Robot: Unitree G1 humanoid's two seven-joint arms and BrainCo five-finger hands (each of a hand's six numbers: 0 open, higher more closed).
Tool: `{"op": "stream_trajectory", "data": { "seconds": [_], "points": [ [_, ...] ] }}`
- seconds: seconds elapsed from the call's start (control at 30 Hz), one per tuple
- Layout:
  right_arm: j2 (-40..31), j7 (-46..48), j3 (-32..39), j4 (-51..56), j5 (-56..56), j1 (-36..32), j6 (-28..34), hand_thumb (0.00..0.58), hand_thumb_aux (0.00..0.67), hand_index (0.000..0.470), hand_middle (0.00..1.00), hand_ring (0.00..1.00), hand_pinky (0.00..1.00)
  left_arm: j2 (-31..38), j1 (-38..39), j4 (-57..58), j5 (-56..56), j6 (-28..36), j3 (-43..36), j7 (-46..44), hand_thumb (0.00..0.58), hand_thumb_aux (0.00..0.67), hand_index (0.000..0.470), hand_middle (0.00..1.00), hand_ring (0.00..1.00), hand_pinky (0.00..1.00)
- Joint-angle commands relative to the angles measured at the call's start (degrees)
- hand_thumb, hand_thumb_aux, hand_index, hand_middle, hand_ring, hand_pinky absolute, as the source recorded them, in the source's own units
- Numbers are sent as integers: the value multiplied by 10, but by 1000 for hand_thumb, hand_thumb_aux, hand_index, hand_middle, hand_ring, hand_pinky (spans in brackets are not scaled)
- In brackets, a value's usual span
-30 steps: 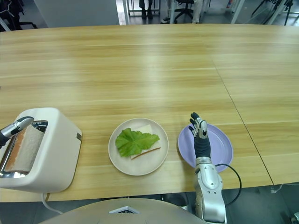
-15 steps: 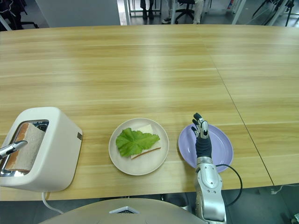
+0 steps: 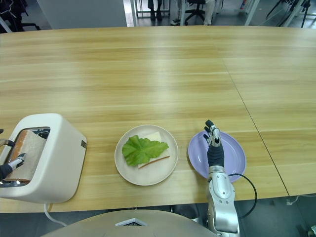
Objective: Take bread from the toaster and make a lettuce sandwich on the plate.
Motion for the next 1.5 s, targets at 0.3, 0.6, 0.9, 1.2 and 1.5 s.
{"op": "stream_trajectory", "data": {
  "seconds": [0.3,0.6,0.9,1.2,1.5],
  "points": [
    [-4,-5,5,15,-10,-5,-6,0,0,0,0,0,0,-18,-15,-8,-38,24,-18,-34,580,670,460,0,0,0],
    [-6,-7,5,17,-11,-5,-9,0,0,0,0,0,0,-20,-75,-17,-64,67,-10,-23,580,670,460,110,110,110],
    [-6,-10,5,16,-11,-7,-8,0,0,0,0,0,0,5,-165,-4,-74,101,20,9,580,670,460,1000,1000,1000],
    [-7,-9,6,17,-10,-10,-6,0,0,0,0,0,0,-10,-229,10,-86,129,-17,46,580,670,460,1000,1000,1000],
    [-8,-7,12,20,-11,-12,-5,0,0,0,0,0,0,-2,-332,5,-105,157,-21,95,580,670,460,1000,1000,1000]
  ]
}}
